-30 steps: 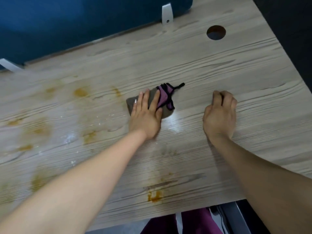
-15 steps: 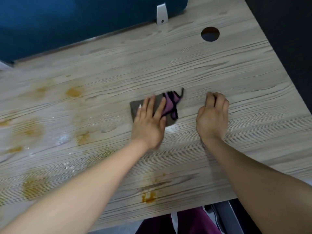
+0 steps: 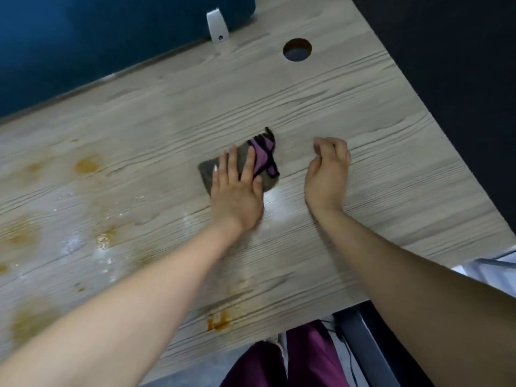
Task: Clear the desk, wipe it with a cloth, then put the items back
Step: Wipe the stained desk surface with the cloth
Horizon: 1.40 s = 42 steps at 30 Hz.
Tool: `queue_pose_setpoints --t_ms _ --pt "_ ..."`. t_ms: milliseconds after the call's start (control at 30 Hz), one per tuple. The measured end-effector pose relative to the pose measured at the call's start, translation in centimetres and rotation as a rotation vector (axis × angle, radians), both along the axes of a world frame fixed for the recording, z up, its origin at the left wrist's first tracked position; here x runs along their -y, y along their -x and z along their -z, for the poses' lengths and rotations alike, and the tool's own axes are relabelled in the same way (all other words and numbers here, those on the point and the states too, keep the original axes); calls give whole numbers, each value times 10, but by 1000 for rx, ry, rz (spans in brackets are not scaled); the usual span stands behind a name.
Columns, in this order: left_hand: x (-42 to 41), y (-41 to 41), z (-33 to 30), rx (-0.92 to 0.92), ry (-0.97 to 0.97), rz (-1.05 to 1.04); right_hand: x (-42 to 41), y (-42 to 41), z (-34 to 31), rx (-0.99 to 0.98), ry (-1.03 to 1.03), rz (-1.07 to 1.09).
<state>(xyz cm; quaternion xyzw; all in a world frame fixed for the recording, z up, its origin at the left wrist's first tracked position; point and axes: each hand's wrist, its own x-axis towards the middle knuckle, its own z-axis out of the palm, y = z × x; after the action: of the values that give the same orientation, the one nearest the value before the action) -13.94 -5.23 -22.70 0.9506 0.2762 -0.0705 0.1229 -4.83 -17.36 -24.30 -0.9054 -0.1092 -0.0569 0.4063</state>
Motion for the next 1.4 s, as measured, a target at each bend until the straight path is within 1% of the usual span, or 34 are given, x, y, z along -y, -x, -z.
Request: queue_pose_setpoints --t_ms 67,133,233,267,300,367,433,500,533,600,733,833,867,900,967,1033,1100,1167,1233,1400 --pt "49 -10 0 35 30 180 23 -10 -5 64 65 73" --pt "69 -17 -4 6 52 300 51 -17 -4 60 159 127" --pt "43 -22 -4 -41 50 497 82 -18 -3 -12 238 186" --pt "28 -24 -4 -61 54 519 88 -15 -2 -22 268 183" --pt "14 -29 -7 -85 56 483 92 -13 -1 -22 291 170" --pt "-8 -39 -9 -128 60 257 93 -9 2 -26 326 117" --pt "-6 -50 -6 -139 43 71 97 -11 4 -23 320 86" --pt "10 -54 -3 -122 6 -17 103 -12 6 -5 313 52" --pt "19 -55 -3 -115 -3 -20 104 -13 7 3 306 43" --pt "45 -53 -3 -108 -5 59 105 -14 7 -1 284 38" --pt "104 -43 -5 -53 31 406 104 -15 2 -28 252 43" --pt "87 -46 -5 -98 34 611 106 -16 0 -40 220 18" --pt "71 -50 -6 -120 21 617 108 -16 0 -46 214 11" --pt "54 -55 -7 -134 14 564 109 -16 0 -61 210 4" --pt "27 -64 -9 -165 18 364 112 -17 0 -96 196 -16" --pt "22 -68 -8 -183 29 217 117 -17 -1 -117 171 -45" --pt "35 -65 -7 -163 22 140 118 -17 -2 -148 141 -63" --pt "61 -55 -5 -129 29 162 120 -16 -3 -186 132 -66" --pt "89 -39 -6 -119 53 257 120 -16 -5 -202 136 -67" --pt "130 -2 -11 -175 106 460 123 0 -20 -256 132 -32"
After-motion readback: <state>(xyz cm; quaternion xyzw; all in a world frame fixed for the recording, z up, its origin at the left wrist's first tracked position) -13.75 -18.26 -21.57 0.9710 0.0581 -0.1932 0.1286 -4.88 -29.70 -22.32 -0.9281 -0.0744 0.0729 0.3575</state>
